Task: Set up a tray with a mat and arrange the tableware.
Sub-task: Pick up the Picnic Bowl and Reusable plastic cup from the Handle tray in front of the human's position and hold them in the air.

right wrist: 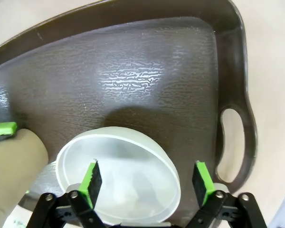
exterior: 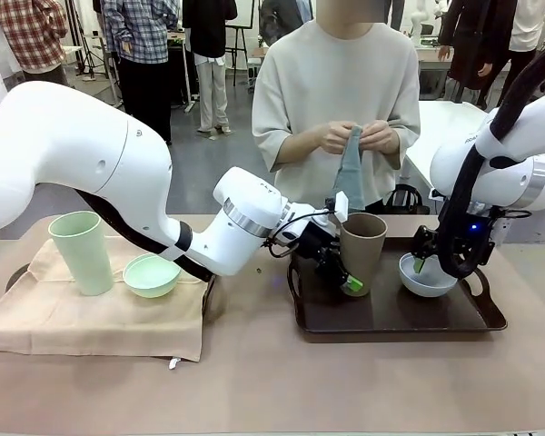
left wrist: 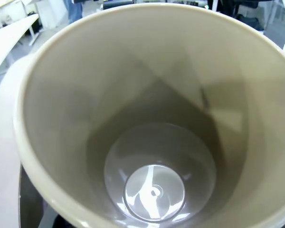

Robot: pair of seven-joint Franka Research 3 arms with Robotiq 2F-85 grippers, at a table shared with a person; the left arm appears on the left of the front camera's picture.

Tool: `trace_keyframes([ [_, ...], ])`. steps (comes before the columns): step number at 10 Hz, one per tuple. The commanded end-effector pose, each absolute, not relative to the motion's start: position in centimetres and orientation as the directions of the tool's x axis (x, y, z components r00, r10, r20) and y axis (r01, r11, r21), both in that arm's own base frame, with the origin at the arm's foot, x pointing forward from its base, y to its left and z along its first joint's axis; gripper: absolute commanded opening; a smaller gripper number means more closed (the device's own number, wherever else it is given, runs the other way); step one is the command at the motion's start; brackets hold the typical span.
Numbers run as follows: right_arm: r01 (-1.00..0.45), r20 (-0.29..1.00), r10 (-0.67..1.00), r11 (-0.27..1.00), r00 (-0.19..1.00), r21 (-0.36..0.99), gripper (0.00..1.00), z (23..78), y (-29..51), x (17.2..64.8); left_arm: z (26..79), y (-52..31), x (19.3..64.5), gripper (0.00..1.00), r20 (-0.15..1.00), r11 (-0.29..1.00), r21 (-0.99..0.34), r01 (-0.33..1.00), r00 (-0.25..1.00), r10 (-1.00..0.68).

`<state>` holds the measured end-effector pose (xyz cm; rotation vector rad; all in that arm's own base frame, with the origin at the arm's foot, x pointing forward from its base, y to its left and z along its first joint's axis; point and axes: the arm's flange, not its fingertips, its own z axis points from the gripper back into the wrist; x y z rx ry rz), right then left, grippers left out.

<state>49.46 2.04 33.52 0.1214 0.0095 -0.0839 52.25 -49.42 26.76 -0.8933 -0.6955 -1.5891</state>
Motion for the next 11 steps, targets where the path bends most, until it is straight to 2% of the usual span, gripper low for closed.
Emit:
trace_keyframes([
  [1,0.060,0.004,-0.061,0.989,0.998,0.136,0.44,32.8,1.8,49.2,26.7,-49.4,52.3,0.41,0.862,-0.195,-0.003,0.981,-0.096,-0.498],
  [2,0.060,0.006,-0.062,0.989,0.998,0.131,0.00,32.9,1.8,49.1,26.9,-49.3,52.3,0.00,0.862,-0.187,0.002,0.982,-0.097,-0.498],
  [3,0.064,0.008,-0.066,0.990,0.998,0.125,0.39,33.1,1.6,49.0,27.0,-49.1,52.4,0.35,0.863,-0.182,0.002,0.983,-0.094,-0.496],
  [4,0.070,0.010,-0.072,0.990,0.997,0.119,0.00,33.3,1.4,48.8,27.1,-48.9,52.4,0.00,0.865,-0.175,-0.002,0.985,-0.086,-0.495],
  [6,0.073,0.010,-0.075,0.991,0.997,0.116,0.00,33.5,1.2,48.5,27.2,-48.9,52.5,0.00,0.862,-0.166,-0.014,0.986,-0.072,-0.502],
  [7,0.072,0.011,-0.074,0.991,0.997,0.113,0.00,33.5,1.3,48.4,27.1,-48.9,52.6,0.21,0.861,-0.164,-0.018,0.986,-0.068,-0.504],
  [8,0.071,0.013,-0.073,0.991,0.997,0.111,0.00,33.6,1.3,48.4,27.2,-48.9,52.6,0.21,0.860,-0.163,-0.019,0.986,-0.066,-0.505],
  [9,0.071,0.016,-0.073,0.992,0.997,0.108,0.00,33.7,1.3,48.2,27.3,-48.8,52.5,0.00,0.861,-0.160,-0.019,0.987,-0.066,-0.505],
  [10,0.072,0.021,-0.075,0.992,0.997,0.106,0.00,33.9,1.2,48.1,27.4,-48.8,52.5,0.21,0.862,-0.157,-0.018,0.987,-0.064,-0.503],
  [11,0.075,0.024,-0.078,0.992,0.997,0.106,0.00,34.0,1.2,48.0,27.4,-48.7,52.5,0.00,0.862,-0.155,-0.019,0.988,-0.062,-0.502],
])
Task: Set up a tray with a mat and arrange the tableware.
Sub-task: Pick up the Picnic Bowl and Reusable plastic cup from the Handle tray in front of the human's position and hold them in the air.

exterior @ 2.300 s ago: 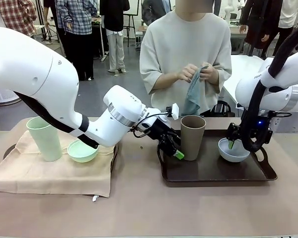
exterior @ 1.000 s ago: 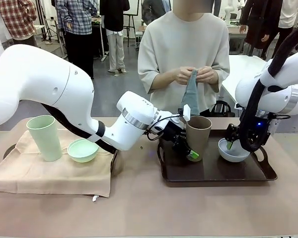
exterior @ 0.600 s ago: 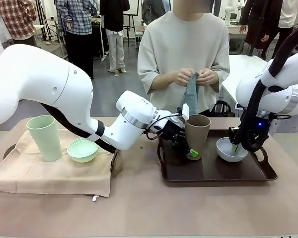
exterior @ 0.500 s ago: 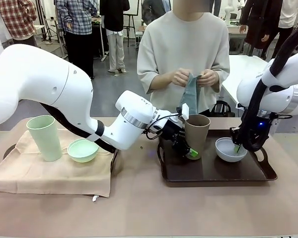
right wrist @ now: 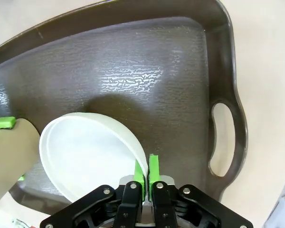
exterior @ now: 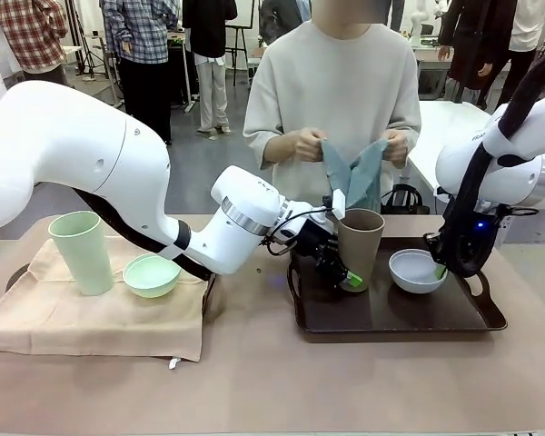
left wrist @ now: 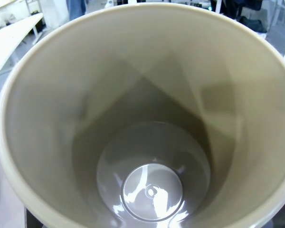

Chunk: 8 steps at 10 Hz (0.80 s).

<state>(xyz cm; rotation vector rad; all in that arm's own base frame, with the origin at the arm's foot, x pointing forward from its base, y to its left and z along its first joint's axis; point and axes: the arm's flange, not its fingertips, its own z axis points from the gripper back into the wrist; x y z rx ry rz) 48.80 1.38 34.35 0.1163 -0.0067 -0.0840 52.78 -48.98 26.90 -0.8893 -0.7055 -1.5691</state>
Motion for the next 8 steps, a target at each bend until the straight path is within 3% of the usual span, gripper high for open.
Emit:
trace_keyframes([
  [1,0.076,0.025,-0.079,0.991,0.997,0.108,0.00,34.0,1.2,48.0,27.5,-48.6,52.5,0.00,0.859,-0.153,-0.011,0.988,-0.069,-0.508],
  [2,0.077,0.026,-0.081,0.991,0.996,0.109,0.00,34.1,1.2,48.0,27.7,-48.5,52.4,0.00,0.855,-0.152,-0.009,0.988,-0.071,-0.513],
  [3,0.092,0.001,-0.093,0.987,0.996,0.135,0.00,34.9,1.3,47.7,28.7,-48.1,51.9,0.67,0.850,-0.157,-0.045,0.987,-0.045,-0.525],
  [8,0.007,0.138,-0.035,0.980,0.990,0.201,0.00,48.2,2.0,41.1,41.6,-43.4,46.5,0.67,0.832,-0.123,0.069,0.990,-0.125,-0.541],
])
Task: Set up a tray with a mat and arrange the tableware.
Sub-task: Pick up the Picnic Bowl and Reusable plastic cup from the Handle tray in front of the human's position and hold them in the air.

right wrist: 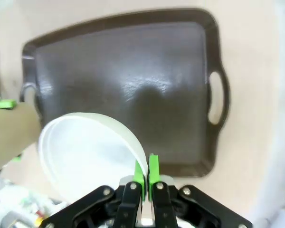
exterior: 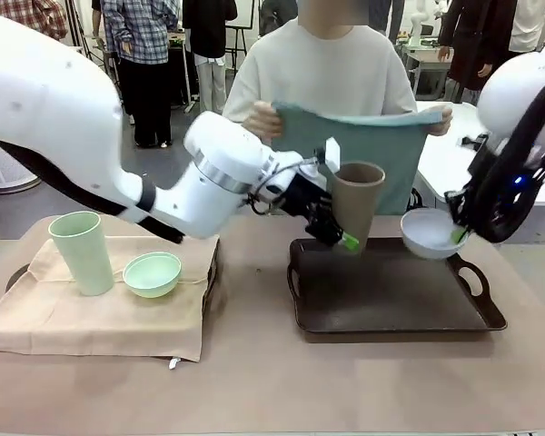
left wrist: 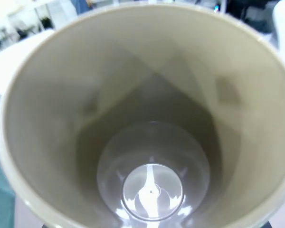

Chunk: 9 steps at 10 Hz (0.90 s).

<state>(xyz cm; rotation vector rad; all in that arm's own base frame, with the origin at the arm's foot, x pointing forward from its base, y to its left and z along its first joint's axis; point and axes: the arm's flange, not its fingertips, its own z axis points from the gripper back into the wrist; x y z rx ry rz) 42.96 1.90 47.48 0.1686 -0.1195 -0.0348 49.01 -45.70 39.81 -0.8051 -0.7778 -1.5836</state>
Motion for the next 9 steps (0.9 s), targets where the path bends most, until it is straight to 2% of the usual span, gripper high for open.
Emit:
trace_keyframes([
  [1,0.004,0.157,-0.035,0.980,0.987,0.197,0.00,50.0,1.8,39.9,43.5,-42.9,45.2,0.67,0.830,-0.114,0.114,0.987,-0.158,-0.534],
  [5,-0.015,0.199,-0.025,0.980,0.980,0.199,0.00,53.8,2.1,36.1,48.4,-42.0,41.7,0.67,0.816,-0.099,0.189,0.977,-0.212,-0.538],
  [6,-0.011,0.195,-0.028,0.980,0.980,0.197,0.00,53.2,2.2,37.3,48.5,-43.2,43.4,0.67,0.817,-0.120,0.179,0.977,-0.215,-0.535],
  [9,-0.010,0.200,-0.027,0.983,0.979,0.181,0.00,54.6,1.9,36.6,48.5,-43.2,43.4,0.67,0.817,-0.120,0.179,0.977,-0.215,-0.535],
])
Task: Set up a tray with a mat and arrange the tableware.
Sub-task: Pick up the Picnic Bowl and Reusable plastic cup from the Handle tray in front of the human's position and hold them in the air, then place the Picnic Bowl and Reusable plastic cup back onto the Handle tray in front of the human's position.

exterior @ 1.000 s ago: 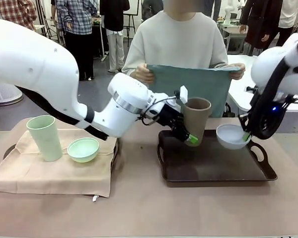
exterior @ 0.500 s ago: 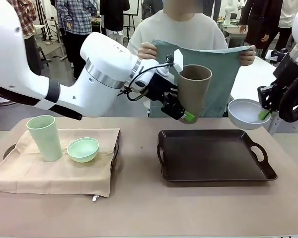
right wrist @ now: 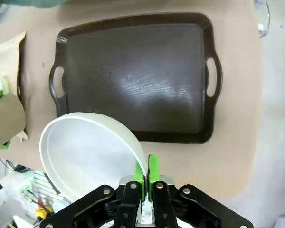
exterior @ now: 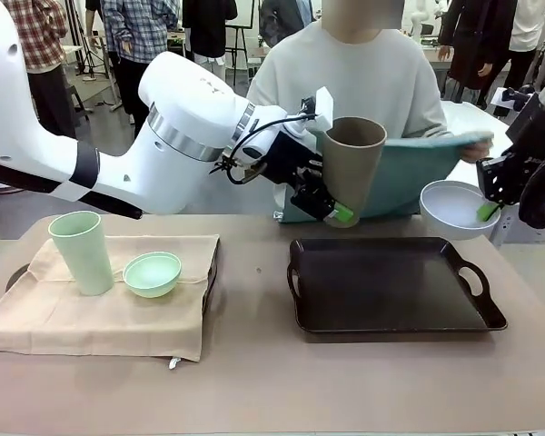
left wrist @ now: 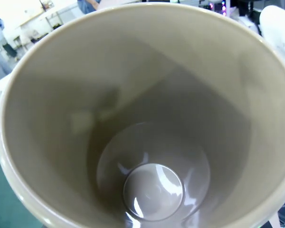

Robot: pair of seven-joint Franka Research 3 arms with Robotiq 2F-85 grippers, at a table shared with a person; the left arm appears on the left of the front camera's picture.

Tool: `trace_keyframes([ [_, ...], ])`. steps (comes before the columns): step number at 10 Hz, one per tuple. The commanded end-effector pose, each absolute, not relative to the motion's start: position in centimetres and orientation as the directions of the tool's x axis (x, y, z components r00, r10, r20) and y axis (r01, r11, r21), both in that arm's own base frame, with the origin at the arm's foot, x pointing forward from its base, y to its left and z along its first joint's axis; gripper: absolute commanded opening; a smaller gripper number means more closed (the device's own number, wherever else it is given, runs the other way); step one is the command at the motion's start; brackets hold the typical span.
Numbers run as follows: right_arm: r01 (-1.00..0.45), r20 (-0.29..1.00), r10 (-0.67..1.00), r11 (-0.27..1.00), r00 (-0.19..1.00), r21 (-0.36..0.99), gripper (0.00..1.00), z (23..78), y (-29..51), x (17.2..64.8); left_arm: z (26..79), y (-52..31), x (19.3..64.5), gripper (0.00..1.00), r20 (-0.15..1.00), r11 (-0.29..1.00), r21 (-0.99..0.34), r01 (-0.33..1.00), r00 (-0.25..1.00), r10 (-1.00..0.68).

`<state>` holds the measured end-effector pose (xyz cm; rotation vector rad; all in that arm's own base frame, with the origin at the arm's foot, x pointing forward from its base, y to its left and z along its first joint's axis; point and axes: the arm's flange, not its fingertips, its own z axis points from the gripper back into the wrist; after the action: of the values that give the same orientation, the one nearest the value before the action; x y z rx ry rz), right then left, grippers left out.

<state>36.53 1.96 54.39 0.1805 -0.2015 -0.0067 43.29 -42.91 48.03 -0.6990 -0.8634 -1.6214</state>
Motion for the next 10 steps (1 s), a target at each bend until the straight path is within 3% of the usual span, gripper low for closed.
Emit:
trace_keyframes([
  [1,-0.010,0.200,-0.027,0.983,0.979,0.181,0.00,54.58,1.92,36.64,48.49,-43.23,43.42,0.67,0.817,-0.120,0.179,0.977,-0.215,-0.535],
  [10,-0.010,0.200,-0.027,0.983,0.979,0.181,0.00,54.58,1.92,36.64,48.49,-43.23,43.42,0.67,0.817,-0.120,0.179,0.977,-0.215,-0.535],
])
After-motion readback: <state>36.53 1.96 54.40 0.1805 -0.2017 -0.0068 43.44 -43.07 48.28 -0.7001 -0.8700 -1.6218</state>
